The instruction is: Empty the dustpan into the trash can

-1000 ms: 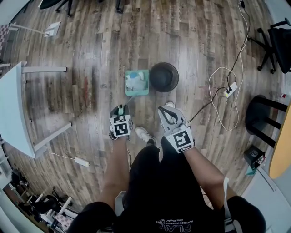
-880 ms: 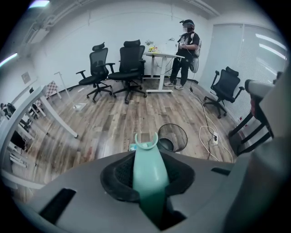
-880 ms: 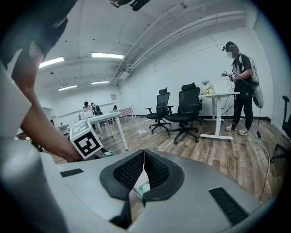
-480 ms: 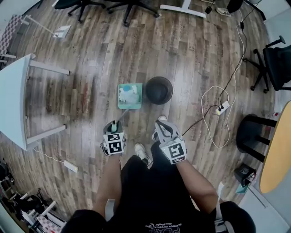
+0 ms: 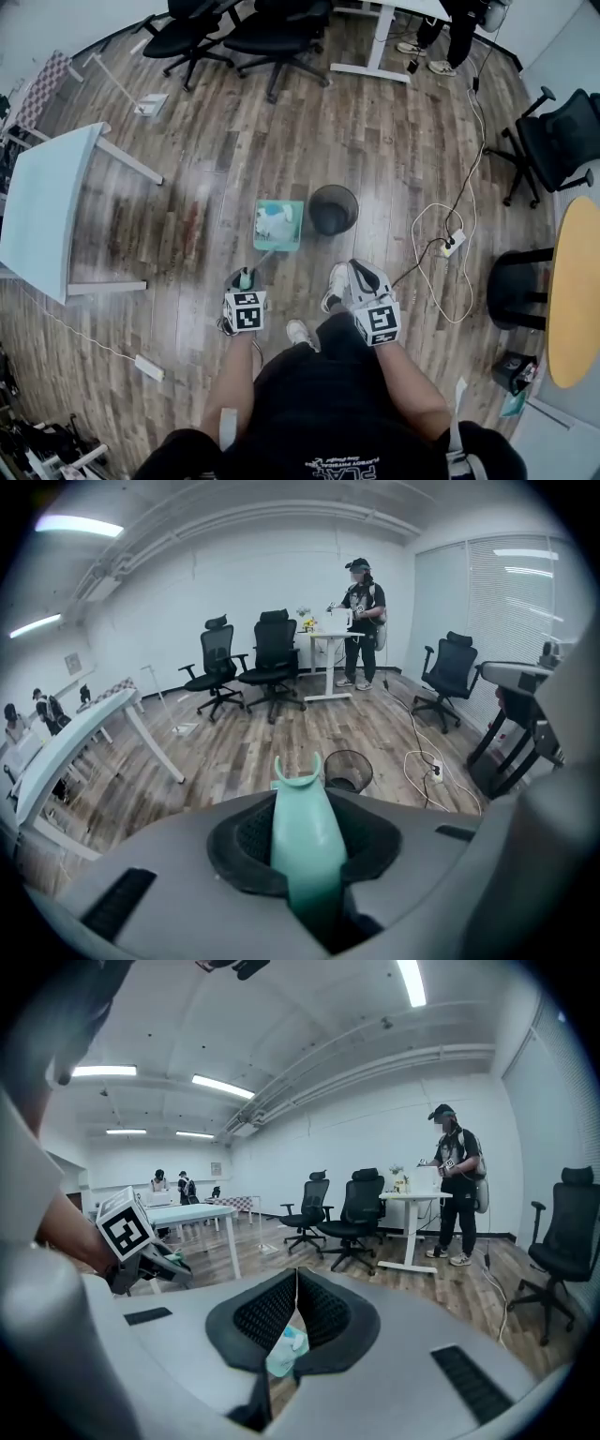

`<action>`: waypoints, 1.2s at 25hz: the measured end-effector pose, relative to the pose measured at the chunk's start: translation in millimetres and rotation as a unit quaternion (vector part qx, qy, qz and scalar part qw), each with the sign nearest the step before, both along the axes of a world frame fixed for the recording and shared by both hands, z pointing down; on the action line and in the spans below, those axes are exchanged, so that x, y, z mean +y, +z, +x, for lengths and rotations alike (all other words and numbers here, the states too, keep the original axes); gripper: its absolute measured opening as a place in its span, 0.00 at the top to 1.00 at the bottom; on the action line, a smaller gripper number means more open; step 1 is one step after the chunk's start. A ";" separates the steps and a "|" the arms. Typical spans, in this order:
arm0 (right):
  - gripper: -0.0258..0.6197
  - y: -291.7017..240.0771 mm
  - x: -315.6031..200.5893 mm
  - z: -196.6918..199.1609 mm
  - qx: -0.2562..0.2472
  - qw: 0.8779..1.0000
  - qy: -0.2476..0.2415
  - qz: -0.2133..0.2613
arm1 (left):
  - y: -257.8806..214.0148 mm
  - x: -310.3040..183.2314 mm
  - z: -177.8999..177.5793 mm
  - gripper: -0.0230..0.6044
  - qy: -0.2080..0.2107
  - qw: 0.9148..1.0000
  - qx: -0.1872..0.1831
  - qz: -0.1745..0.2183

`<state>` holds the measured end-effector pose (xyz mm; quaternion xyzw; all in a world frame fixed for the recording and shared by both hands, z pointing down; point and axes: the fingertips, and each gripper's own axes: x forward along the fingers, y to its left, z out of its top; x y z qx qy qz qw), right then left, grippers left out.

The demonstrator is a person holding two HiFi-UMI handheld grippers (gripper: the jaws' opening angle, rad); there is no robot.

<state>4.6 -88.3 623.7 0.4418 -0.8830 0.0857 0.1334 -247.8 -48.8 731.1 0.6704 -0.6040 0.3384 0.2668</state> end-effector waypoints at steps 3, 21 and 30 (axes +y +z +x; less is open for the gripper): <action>0.92 -17.4 18.5 7.6 0.001 1.000 0.017 0.017 | -18.6 13.6 -2.9 0.81 0.009 1.000 -0.004 0.016; 0.92 -103.0 60.1 37.4 -0.010 0.994 0.059 0.088 | -100.1 29.0 49.3 0.81 0.200 0.957 -0.173 0.119; 0.92 -119.8 46.2 57.2 -0.010 0.995 0.030 0.096 | -97.5 15.0 108.1 0.80 0.293 0.907 -0.275 0.124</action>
